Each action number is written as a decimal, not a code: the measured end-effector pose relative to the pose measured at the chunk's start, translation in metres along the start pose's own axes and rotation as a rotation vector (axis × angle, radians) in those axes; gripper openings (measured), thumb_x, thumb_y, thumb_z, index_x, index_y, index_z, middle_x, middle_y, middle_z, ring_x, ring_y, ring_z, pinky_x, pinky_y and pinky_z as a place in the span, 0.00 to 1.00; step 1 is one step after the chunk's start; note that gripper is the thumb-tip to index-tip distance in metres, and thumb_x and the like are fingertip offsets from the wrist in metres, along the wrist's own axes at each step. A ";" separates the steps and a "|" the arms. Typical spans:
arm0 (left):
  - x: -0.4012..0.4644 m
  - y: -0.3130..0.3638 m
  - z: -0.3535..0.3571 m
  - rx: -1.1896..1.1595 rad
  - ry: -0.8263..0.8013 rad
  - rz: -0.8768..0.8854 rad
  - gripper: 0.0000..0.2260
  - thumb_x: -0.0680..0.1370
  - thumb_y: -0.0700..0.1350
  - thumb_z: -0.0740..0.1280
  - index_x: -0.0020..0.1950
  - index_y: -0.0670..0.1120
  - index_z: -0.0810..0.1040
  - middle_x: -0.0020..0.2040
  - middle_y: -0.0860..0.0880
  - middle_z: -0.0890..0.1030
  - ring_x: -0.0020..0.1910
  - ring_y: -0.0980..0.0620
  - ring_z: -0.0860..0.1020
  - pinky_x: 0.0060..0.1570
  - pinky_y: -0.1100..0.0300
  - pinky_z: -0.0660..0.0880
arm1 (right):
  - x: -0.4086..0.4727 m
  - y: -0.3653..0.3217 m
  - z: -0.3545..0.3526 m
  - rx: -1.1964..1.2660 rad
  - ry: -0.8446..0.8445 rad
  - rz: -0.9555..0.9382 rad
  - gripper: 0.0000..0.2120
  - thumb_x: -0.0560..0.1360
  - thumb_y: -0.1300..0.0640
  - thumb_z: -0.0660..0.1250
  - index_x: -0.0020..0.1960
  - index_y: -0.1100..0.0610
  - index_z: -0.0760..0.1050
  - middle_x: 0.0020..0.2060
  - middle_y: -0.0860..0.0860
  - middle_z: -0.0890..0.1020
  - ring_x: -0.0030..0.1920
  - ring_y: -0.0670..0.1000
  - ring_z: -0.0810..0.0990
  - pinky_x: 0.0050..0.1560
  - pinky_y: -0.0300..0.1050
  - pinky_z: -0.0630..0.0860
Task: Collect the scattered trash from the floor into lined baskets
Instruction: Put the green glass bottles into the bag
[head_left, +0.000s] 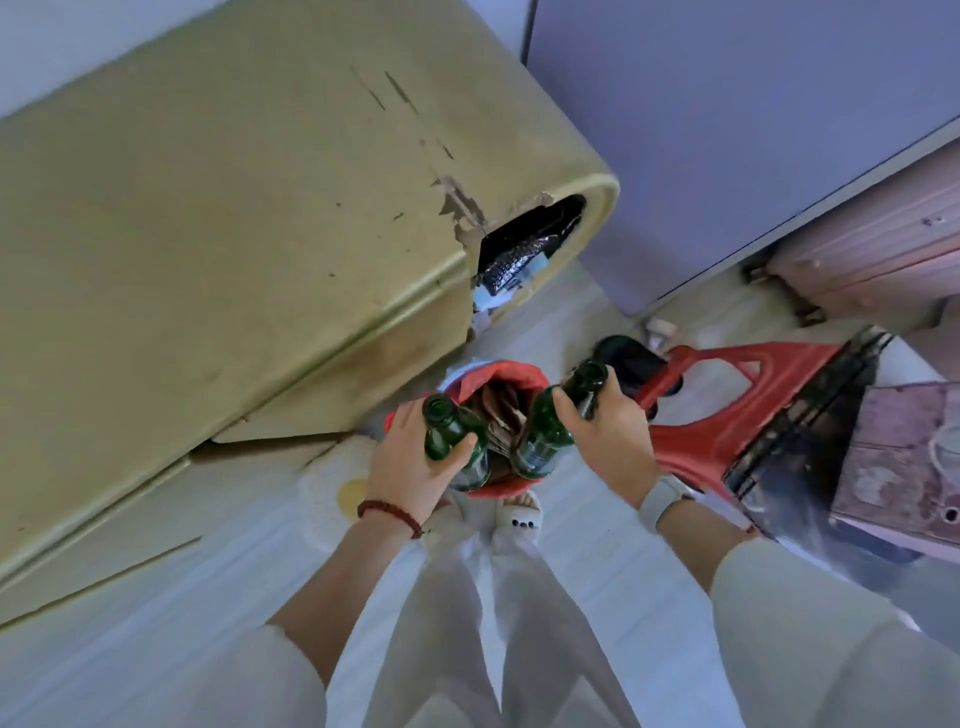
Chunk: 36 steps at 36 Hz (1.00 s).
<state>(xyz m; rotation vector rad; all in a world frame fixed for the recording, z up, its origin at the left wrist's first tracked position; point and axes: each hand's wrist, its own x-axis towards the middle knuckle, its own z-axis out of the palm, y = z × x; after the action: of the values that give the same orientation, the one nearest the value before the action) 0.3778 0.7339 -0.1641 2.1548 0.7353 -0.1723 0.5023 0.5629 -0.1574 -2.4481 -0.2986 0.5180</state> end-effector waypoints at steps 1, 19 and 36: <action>0.005 -0.011 0.015 0.002 0.009 -0.025 0.16 0.71 0.55 0.67 0.52 0.46 0.74 0.49 0.48 0.77 0.49 0.50 0.74 0.45 0.59 0.71 | 0.004 0.013 0.013 0.005 -0.012 0.028 0.14 0.74 0.49 0.66 0.47 0.56 0.65 0.32 0.55 0.77 0.38 0.62 0.78 0.35 0.48 0.69; 0.045 -0.114 0.148 -0.256 0.400 -0.259 0.16 0.69 0.53 0.69 0.55 0.57 0.71 0.51 0.58 0.73 0.49 0.70 0.73 0.48 0.45 0.79 | 0.062 0.115 0.141 0.424 0.113 0.251 0.10 0.71 0.54 0.69 0.50 0.46 0.73 0.41 0.44 0.80 0.46 0.49 0.81 0.53 0.46 0.77; 0.056 -0.107 0.154 -0.259 0.367 -0.094 0.14 0.71 0.49 0.68 0.54 0.54 0.72 0.53 0.48 0.76 0.53 0.62 0.74 0.56 0.66 0.72 | 0.055 0.146 0.145 0.314 -0.175 0.310 0.13 0.70 0.57 0.71 0.53 0.48 0.77 0.41 0.46 0.81 0.40 0.43 0.79 0.41 0.22 0.72</action>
<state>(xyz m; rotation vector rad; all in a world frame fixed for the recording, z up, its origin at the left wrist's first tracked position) 0.3832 0.6946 -0.3559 1.9235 1.0082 0.2646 0.5024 0.5419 -0.3696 -2.1538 0.0922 0.8467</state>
